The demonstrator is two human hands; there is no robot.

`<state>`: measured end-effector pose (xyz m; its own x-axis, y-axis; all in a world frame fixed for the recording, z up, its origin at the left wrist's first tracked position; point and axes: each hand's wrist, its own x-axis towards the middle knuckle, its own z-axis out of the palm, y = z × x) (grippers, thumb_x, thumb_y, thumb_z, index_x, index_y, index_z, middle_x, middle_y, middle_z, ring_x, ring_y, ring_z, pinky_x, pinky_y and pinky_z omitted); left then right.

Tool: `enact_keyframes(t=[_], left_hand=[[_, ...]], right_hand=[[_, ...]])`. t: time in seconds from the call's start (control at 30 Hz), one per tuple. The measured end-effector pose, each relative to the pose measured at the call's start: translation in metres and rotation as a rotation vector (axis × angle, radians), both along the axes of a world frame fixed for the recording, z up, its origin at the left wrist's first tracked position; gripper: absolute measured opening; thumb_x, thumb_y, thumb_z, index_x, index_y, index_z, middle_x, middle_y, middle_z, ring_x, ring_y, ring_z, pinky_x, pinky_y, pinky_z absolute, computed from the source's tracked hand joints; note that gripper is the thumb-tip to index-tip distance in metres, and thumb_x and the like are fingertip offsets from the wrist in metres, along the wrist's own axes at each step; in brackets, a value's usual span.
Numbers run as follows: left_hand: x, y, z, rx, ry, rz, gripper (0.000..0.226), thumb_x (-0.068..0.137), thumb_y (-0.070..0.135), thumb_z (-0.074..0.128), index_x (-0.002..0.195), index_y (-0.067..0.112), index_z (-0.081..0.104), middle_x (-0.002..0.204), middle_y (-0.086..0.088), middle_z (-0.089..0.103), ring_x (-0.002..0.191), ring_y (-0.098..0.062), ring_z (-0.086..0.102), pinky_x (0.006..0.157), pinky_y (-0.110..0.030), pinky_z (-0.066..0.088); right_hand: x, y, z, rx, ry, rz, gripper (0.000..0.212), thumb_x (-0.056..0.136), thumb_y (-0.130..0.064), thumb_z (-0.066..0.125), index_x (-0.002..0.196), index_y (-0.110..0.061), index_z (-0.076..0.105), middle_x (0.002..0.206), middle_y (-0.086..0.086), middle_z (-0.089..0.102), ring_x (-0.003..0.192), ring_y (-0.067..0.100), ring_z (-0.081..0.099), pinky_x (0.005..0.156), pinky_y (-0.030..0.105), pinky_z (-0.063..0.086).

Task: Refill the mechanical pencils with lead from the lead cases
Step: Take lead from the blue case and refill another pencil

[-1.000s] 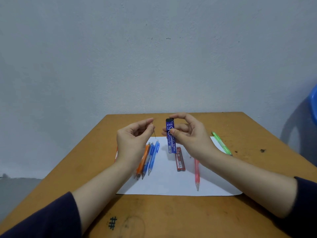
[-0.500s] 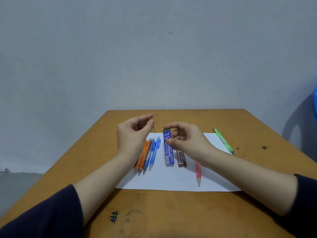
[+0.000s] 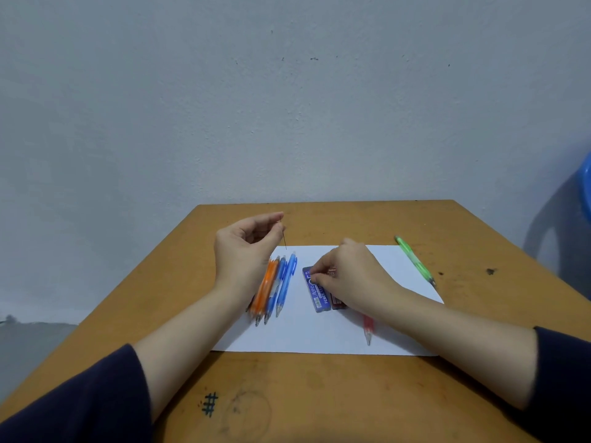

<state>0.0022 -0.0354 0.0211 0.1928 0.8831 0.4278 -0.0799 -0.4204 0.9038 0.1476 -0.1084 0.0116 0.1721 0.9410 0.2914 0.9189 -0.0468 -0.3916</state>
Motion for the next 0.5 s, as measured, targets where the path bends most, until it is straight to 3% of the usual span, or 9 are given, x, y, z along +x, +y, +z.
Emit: enact_keyframes(t=[0.1, 0.23, 0.33, 0.4, 0.5], left_hand=[[0.001, 0.0, 0.0, -0.005, -0.001, 0.002, 0.015, 0.086, 0.012, 0.068, 0.095, 0.024, 0.071, 0.084, 0.005, 0.073, 0.082, -0.006, 0.069, 0.069, -0.017, 0.055], [0.0, -0.001, 0.0, -0.014, 0.0, 0.003, 0.016, 0.086, 0.013, 0.067, 0.094, 0.026, 0.071, 0.085, 0.005, 0.073, 0.082, -0.006, 0.069, 0.07, -0.017, 0.056], [0.0, 0.0, 0.0, -0.018, 0.002, 0.001, 0.015, 0.086, 0.013, 0.068, 0.093, 0.026, 0.071, 0.083, 0.003, 0.073, 0.081, -0.008, 0.069, 0.07, -0.019, 0.056], [0.0, 0.0, -0.001, -0.019, -0.002, 0.002, 0.015, 0.086, 0.013, 0.068, 0.092, 0.025, 0.071, 0.084, 0.002, 0.073, 0.081, -0.009, 0.069, 0.069, -0.018, 0.055], [0.002, -0.001, 0.0, -0.011, -0.005, -0.006, 0.014, 0.085, 0.012, 0.069, 0.091, 0.024, 0.071, 0.082, 0.001, 0.073, 0.079, -0.009, 0.069, 0.068, -0.016, 0.054]], right_hand=[[-0.001, -0.001, 0.0, -0.015, -0.043, 0.011, 0.023, 0.093, -0.027, 0.059, 0.109, -0.019, 0.071, 0.072, -0.015, 0.038, 0.087, 0.007, 0.037, 0.072, 0.026, 0.04], [0.003, 0.001, 0.01, 0.001, 0.082, 0.013, 0.017, 0.09, -0.023, 0.063, 0.1, -0.019, 0.075, 0.089, -0.009, 0.069, 0.068, -0.002, 0.049, 0.057, 0.009, 0.035], [0.013, 0.002, 0.024, 0.031, 0.154, -0.027, 0.013, 0.086, -0.017, 0.066, 0.095, -0.019, 0.076, 0.064, -0.017, 0.059, 0.054, -0.017, 0.047, 0.051, 0.002, 0.034], [0.02, 0.002, 0.031, 0.013, 0.202, -0.049, 0.013, 0.084, -0.014, 0.069, 0.092, -0.019, 0.077, 0.056, -0.018, 0.051, 0.05, -0.014, 0.048, 0.048, 0.004, 0.034], [0.029, 0.002, 0.036, -0.089, 0.189, -0.065, 0.016, 0.08, -0.015, 0.073, 0.095, -0.02, 0.076, 0.072, -0.007, 0.062, 0.058, -0.002, 0.05, 0.048, 0.004, 0.033]])
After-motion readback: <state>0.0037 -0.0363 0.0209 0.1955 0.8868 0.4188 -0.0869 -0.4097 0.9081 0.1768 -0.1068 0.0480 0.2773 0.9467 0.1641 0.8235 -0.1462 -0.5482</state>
